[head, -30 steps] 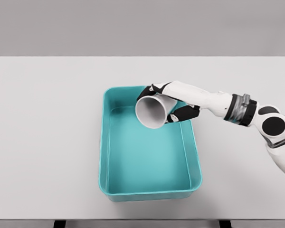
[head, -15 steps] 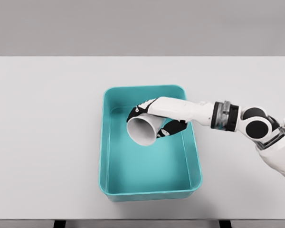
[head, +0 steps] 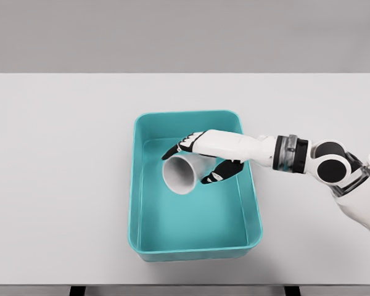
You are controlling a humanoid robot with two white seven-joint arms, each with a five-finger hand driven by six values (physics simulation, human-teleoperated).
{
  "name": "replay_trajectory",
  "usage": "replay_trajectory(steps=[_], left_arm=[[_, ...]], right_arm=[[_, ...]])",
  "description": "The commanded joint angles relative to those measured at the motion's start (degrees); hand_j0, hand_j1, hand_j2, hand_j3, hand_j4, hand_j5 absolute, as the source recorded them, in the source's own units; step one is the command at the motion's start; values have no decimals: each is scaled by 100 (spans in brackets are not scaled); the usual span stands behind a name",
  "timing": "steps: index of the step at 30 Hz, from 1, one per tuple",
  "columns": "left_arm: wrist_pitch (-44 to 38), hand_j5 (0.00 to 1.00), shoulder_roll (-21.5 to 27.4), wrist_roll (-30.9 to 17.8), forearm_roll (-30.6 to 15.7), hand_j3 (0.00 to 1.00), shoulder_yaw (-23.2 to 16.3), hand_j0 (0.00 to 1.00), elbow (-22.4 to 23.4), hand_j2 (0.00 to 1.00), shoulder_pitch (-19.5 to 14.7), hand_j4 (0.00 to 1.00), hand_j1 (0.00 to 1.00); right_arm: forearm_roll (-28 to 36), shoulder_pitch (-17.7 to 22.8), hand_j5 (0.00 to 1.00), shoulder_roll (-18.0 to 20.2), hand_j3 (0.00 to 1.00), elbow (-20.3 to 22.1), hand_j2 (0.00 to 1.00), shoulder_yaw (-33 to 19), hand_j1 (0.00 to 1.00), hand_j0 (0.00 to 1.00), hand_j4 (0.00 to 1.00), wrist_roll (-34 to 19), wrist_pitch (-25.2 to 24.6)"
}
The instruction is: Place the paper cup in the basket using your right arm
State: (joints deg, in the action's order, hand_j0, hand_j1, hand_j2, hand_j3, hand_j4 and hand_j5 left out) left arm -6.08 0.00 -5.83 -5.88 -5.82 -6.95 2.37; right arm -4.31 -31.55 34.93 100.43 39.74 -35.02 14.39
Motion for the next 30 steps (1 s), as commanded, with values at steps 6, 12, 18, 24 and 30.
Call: replay_trajectory(steps=[6, 12, 18, 24, 30], left_arm=[[2, 100, 0, 3, 0, 100, 2, 100, 1, 100, 0, 100, 100], [-7, 100, 0, 3, 0, 100, -7, 100, 1, 100, 0, 100, 100], [2, 100, 0, 3, 0, 100, 2, 100, 1, 100, 0, 100, 100], [-7, 100, 0, -6, 0, 100, -7, 100, 1, 100, 0, 100, 100], [2, 100, 0, -6, 0, 100, -7, 100, 1, 100, 0, 100, 100]], right_arm=[[27, -106, 92, 49, 92, 3, 92, -1, 92, 92, 92, 2, -15], [272, 61, 100, 57, 100, -6, 100, -967, 100, 100, 100, 2, -24], [1820, 658, 100, 558, 100, -6, 100, -1969, 100, 100, 100, 2, -15], [2136, 1415, 100, 1033, 100, -6, 100, -2822, 100, 100, 100, 2, 2], [2136, 1661, 100, 1130, 100, -15, 100, -2998, 100, 100, 100, 2, -15]])
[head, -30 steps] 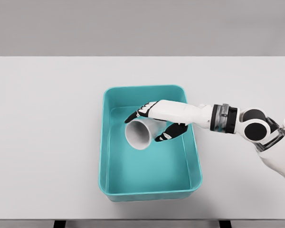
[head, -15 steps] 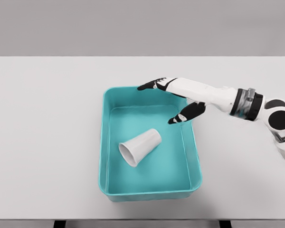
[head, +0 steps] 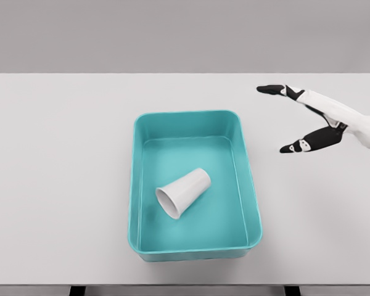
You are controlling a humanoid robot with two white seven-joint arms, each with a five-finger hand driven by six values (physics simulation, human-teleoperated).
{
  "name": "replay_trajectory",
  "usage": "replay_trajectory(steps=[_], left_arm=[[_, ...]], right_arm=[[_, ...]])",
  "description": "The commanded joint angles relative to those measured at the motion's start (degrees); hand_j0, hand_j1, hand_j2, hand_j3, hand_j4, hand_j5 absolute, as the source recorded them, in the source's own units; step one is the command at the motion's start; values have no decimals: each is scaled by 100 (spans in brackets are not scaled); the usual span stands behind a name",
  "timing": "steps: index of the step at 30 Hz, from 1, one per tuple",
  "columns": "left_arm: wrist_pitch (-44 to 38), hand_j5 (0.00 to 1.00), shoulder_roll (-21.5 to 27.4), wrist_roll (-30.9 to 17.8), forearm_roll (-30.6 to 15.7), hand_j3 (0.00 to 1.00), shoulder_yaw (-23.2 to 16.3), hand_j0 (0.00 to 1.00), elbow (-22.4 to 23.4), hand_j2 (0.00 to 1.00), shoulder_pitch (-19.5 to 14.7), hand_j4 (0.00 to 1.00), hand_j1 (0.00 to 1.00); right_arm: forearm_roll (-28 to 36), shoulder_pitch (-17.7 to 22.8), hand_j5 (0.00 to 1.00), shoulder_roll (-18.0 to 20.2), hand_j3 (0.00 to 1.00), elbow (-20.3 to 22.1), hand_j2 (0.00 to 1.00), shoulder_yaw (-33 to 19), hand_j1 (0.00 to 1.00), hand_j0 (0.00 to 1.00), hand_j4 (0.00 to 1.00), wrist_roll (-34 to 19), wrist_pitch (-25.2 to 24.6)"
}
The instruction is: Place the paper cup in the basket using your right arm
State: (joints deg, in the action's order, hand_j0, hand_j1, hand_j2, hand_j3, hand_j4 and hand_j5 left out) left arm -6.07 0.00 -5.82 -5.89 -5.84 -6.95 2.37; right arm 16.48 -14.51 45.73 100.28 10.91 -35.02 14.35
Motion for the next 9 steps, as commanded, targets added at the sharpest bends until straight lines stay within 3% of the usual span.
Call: replay_trajectory(steps=[1, 9], left_arm=[[0, 100, 0, 2, 0, 100, 4, 100, 10, 100, 0, 100, 100], [0, 100, 0, 2, 0, 100, -13, 100, 1, 100, 0, 100, 100]], right_arm=[[57, 44, 100, 50, 100, 0, 100, -185, 100, 100, 100, 2, -3], [57, 229, 100, 50, 100, 0, 100, -379, 100, 100, 100, 2, -3]])
